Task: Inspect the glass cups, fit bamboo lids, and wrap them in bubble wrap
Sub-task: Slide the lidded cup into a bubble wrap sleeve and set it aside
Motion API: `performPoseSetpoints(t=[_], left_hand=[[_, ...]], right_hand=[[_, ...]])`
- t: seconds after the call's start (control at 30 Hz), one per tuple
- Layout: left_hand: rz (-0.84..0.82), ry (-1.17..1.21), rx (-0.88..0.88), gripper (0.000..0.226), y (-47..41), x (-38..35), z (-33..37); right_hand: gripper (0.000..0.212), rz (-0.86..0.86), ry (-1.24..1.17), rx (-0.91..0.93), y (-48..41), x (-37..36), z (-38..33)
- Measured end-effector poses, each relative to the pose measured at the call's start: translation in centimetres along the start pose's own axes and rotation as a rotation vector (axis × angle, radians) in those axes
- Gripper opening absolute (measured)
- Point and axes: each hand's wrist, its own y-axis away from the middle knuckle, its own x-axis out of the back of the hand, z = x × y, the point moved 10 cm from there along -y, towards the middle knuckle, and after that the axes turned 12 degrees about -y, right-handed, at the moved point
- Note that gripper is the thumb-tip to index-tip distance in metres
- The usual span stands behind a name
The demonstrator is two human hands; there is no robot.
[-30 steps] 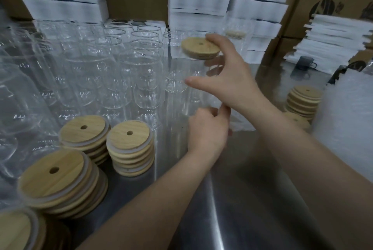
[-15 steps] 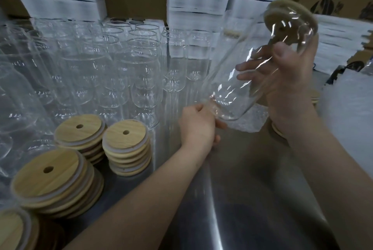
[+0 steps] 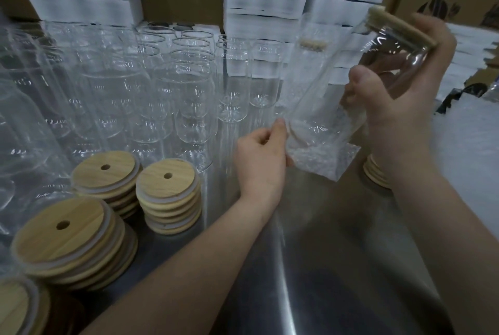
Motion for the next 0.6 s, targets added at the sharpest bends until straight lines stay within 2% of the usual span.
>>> performPoseSetpoints(t=[0.23,0.33,0.47,0.53,0.6], left_hand=[[0.042,-0.070,-0.301,0.033,1.0,0.3,3.1],[-0.064,-0.176,-0.412,0.065,2.0,-1.0,3.9],[-0.150,-0.565,-0.537,0.106,3.0,-3.2,4.1],[-0.108,-0.658,-0.584,0.113,3.3,-3.3,4.3],[-0.043,-0.664,-0.606,0.109,3.3,-2.8,4.6]], right_hand=[[0.069,0.091,0.055,0.019,0.1,0.9,0.5],[0.065,0.103,0.040,0.011,0.1,1.0,0.8],[0.065,0.108,0.035,-0.017,0.3,0.8,1.3],[0.068,0.106,0.043,-0.019,0.6,0.5,1.4],[0.068,0.116,0.062,-0.003,0.9,0.3,1.2]])
